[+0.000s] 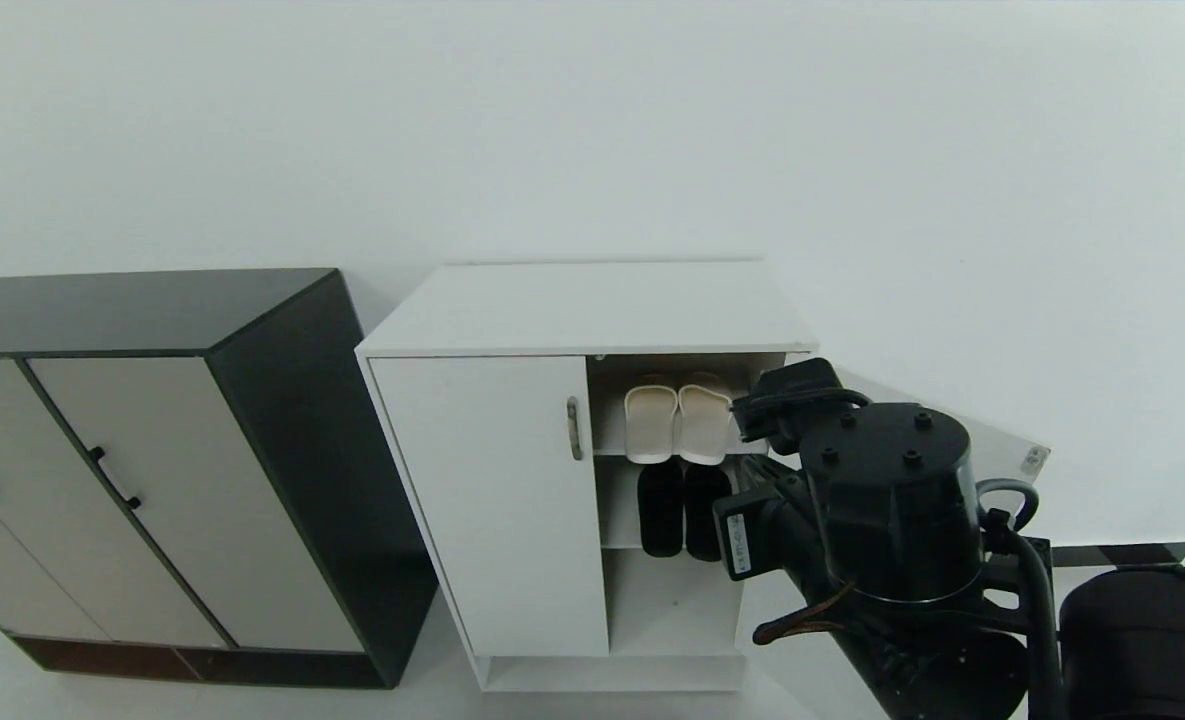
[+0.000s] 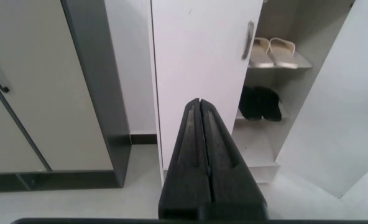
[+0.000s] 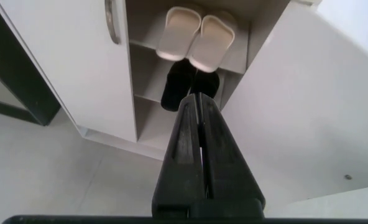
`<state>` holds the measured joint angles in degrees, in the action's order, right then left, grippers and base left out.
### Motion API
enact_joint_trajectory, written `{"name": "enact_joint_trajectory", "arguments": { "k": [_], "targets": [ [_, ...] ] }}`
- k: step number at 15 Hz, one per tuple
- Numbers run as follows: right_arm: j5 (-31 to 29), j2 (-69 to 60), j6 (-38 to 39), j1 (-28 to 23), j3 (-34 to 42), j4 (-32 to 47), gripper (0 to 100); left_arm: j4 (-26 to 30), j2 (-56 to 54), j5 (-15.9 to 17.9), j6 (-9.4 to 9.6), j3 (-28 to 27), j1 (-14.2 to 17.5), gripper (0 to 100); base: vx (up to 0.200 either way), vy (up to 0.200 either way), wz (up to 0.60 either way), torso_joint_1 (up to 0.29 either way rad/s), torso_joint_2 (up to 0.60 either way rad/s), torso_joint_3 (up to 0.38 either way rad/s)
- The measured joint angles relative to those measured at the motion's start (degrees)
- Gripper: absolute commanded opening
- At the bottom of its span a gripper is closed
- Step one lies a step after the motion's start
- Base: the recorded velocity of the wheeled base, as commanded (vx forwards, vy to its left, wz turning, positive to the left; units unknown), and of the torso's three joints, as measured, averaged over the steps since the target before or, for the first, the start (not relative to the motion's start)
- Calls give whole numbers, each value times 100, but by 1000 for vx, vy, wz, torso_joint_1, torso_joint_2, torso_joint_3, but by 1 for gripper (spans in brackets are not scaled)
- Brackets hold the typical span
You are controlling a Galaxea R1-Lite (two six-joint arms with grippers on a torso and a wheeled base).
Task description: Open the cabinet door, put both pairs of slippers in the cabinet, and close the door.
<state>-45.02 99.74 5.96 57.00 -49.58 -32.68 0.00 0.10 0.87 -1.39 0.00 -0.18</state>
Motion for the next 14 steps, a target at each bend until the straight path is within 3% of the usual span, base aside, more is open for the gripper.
{"name": "enact_joint_trajectory", "arguments": {
  "k": [5,12,14],
  "targets": [
    [0,41,-6,-12,0,-11,0,0,0,9,9,0,2,0,0,0,0,206,-486,-275],
    [9,63,0,-11,9,-5,0,0,0,11,9,0,0,0,0,0,0,15,-35,-21],
    [9,63,-6,-20,9,1,0,0,0,11,6,0,0,0,0,0,-600,2,0,2]
  ]
}}
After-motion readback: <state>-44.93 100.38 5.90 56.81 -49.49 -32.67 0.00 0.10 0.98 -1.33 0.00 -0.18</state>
